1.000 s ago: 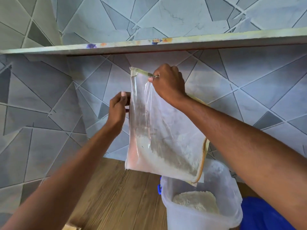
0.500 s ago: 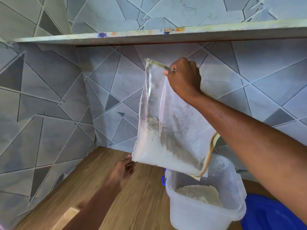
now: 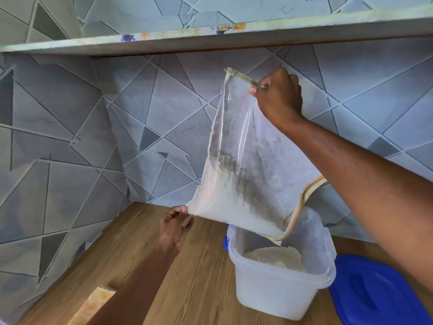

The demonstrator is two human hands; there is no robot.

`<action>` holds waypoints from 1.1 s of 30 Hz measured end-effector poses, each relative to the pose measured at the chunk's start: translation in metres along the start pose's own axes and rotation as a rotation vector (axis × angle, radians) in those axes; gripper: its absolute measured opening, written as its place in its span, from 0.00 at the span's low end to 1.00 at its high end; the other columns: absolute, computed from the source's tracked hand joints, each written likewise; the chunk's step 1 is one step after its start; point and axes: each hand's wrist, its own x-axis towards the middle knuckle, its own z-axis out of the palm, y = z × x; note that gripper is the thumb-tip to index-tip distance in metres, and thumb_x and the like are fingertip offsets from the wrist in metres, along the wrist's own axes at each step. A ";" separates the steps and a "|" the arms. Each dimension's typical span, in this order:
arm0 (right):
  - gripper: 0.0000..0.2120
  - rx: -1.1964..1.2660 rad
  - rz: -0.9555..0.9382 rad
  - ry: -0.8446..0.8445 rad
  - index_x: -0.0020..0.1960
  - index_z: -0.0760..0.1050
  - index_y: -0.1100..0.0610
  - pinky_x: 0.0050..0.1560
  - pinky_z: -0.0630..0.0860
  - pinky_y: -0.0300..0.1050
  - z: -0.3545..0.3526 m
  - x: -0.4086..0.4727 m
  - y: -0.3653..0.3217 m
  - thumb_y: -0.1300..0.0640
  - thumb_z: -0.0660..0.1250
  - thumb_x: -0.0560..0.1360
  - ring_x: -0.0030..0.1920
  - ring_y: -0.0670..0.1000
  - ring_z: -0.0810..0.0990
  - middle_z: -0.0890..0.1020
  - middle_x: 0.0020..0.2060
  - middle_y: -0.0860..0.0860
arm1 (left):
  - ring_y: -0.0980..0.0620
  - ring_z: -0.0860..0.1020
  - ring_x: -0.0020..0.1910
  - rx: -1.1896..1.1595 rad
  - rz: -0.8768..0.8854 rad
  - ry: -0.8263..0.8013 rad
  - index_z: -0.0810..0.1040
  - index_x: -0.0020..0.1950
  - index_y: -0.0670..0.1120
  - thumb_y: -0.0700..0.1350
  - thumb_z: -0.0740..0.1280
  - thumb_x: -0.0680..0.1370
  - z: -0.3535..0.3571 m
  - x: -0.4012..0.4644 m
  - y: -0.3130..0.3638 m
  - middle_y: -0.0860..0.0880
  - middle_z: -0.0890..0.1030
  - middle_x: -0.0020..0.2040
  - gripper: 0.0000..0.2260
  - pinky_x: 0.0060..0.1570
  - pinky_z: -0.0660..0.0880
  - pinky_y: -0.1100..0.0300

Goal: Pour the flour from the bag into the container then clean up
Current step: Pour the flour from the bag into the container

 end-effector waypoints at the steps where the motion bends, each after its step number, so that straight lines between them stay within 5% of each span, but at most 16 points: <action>1: 0.14 0.004 0.005 0.008 0.49 0.80 0.56 0.49 0.65 0.45 -0.002 0.000 0.003 0.45 0.72 0.75 0.58 0.58 0.75 0.81 0.54 0.55 | 0.46 0.80 0.48 0.014 0.016 -0.001 0.76 0.41 0.41 0.33 0.61 0.82 0.006 -0.001 0.002 0.43 0.83 0.49 0.12 0.54 0.78 0.50; 5: 0.15 0.018 0.039 0.022 0.42 0.78 0.57 0.45 0.64 0.43 -0.013 0.003 0.022 0.44 0.73 0.74 0.46 0.55 0.73 0.81 0.44 0.54 | 0.43 0.81 0.49 0.062 0.123 0.042 0.75 0.43 0.41 0.33 0.60 0.83 0.022 0.002 0.008 0.41 0.83 0.47 0.11 0.59 0.78 0.44; 8: 0.22 0.043 0.020 0.017 0.29 0.66 0.54 0.41 0.62 0.43 -0.024 -0.002 0.034 0.46 0.74 0.73 0.40 0.55 0.67 0.67 0.31 0.50 | 0.43 0.81 0.47 0.124 0.186 0.086 0.75 0.44 0.40 0.33 0.60 0.83 0.034 0.005 0.014 0.41 0.81 0.44 0.10 0.58 0.79 0.44; 12: 0.27 0.075 -0.039 0.076 0.26 0.59 0.56 0.36 0.58 0.48 -0.042 -0.015 0.047 0.53 0.72 0.74 0.37 0.55 0.61 0.59 0.25 0.50 | 0.44 0.80 0.45 0.167 0.203 0.122 0.75 0.48 0.38 0.34 0.59 0.84 0.054 0.011 0.025 0.41 0.80 0.44 0.07 0.57 0.80 0.45; 20: 0.27 0.061 -0.107 0.007 0.26 0.59 0.55 0.38 0.59 0.46 -0.055 -0.016 0.053 0.52 0.71 0.75 0.41 0.53 0.62 0.60 0.25 0.47 | 0.41 0.80 0.48 0.230 0.173 0.245 0.77 0.53 0.37 0.28 0.53 0.79 0.076 0.018 0.037 0.38 0.80 0.51 0.14 0.39 0.81 0.55; 28: 0.20 0.005 -0.084 0.051 0.30 0.67 0.54 0.44 0.65 0.46 -0.055 -0.017 0.050 0.50 0.71 0.77 0.48 0.55 0.69 0.72 0.32 0.49 | 0.40 0.79 0.49 0.254 0.156 0.219 0.77 0.53 0.37 0.28 0.55 0.79 0.080 0.028 0.040 0.38 0.80 0.53 0.12 0.42 0.82 0.53; 33: 0.20 0.040 -0.085 0.066 0.29 0.71 0.58 0.43 0.68 0.48 -0.056 -0.017 0.057 0.51 0.71 0.76 0.45 0.54 0.67 0.72 0.30 0.50 | 0.41 0.79 0.49 0.282 0.190 0.220 0.77 0.49 0.39 0.29 0.55 0.79 0.086 0.034 0.042 0.38 0.80 0.52 0.12 0.44 0.82 0.51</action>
